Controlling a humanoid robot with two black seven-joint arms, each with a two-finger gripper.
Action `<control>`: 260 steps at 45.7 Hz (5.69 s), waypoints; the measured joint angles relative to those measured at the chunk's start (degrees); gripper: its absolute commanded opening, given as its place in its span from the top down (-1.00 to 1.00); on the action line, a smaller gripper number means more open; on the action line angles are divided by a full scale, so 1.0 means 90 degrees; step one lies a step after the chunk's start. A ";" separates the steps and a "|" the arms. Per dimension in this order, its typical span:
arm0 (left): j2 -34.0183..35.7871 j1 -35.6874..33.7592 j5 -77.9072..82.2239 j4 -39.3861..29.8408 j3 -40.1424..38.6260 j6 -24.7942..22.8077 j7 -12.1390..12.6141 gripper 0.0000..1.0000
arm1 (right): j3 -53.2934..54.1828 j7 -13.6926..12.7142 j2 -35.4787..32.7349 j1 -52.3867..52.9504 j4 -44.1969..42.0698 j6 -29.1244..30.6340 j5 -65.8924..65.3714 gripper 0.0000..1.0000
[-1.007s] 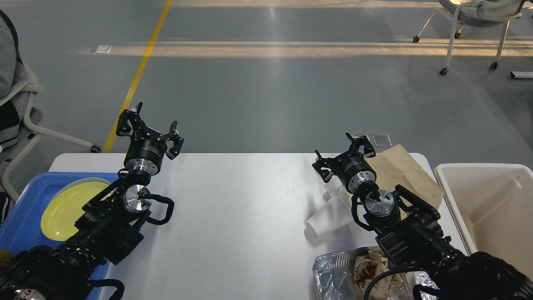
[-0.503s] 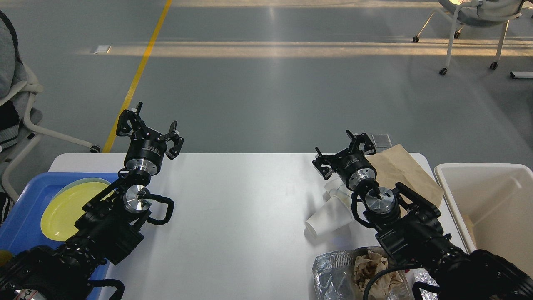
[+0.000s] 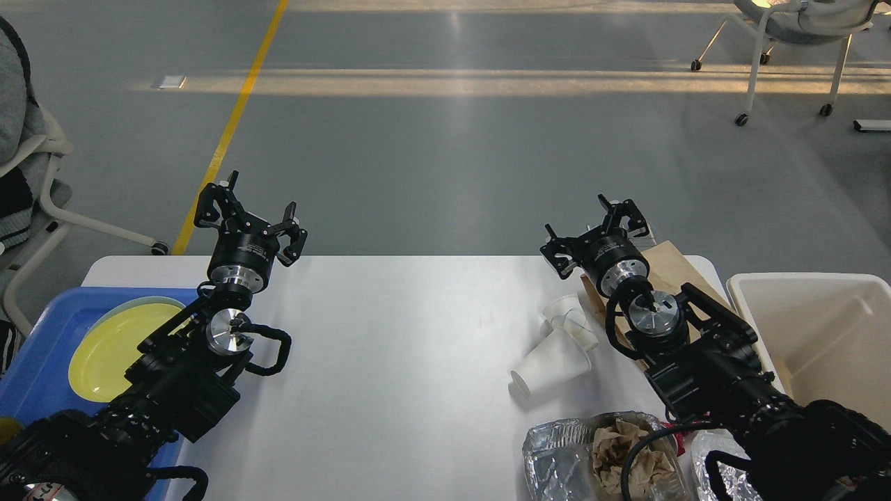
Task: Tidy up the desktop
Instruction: 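Raise the right gripper away from the paper bag, then lower the right gripper to the brown paper bag's edge and grasp it, then lift the brown paper bag and drop it into the white bin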
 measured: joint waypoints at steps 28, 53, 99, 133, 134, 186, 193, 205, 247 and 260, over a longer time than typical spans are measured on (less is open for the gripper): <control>0.0001 0.0000 0.0000 0.0000 0.0000 0.0000 0.0000 -1.00 | -0.0005 -0.0017 -0.0216 0.0162 0.0038 0.0054 0.0001 -1.00; 0.0002 0.0000 0.0000 0.0000 0.0000 0.0000 0.0000 -1.00 | -0.3188 0.0033 -0.1662 0.0662 0.0326 0.1183 -0.0026 -1.00; 0.0002 0.0000 0.0000 0.0000 0.0000 0.0000 0.0001 -1.00 | -1.1471 -0.0044 -0.4145 0.8124 0.3724 0.4546 -0.1454 -1.00; 0.0002 0.0000 0.0000 0.0000 0.0000 0.0000 0.0001 -1.00 | -1.2213 -0.0019 -0.4150 1.2005 0.5024 0.4763 -0.2386 -1.00; 0.0002 0.0000 0.0000 0.0000 0.0000 0.0000 0.0001 -1.00 | -1.2215 -0.0018 -0.4141 1.1956 0.5024 0.4763 -0.2387 -1.00; 0.0001 0.0000 0.0000 0.0000 0.0000 0.0000 0.0000 -1.00 | -1.2211 0.0050 -0.2633 0.2934 0.0821 0.0018 -0.4464 -1.00; 0.0001 0.0000 0.0000 0.0000 0.0000 0.0000 0.0001 -1.00 | -1.2185 0.0071 -0.2628 0.2686 0.0675 0.0018 -0.4450 -0.93; 0.0001 0.0000 0.0000 0.0000 0.0000 0.0000 0.0001 -1.00 | -1.2094 0.0074 -0.2582 0.2496 0.0678 0.0021 -0.4396 0.40; 0.0003 0.0003 0.0000 0.0000 0.0000 -0.0001 0.0001 -1.00 | -1.2070 0.0323 -0.2631 0.3686 0.1142 0.0566 -0.4342 1.00; 0.0002 0.0001 0.0000 0.0000 0.0000 -0.0002 0.0001 -1.00 | -1.1977 0.0616 -0.3469 0.6582 0.2284 0.3151 -0.4011 1.00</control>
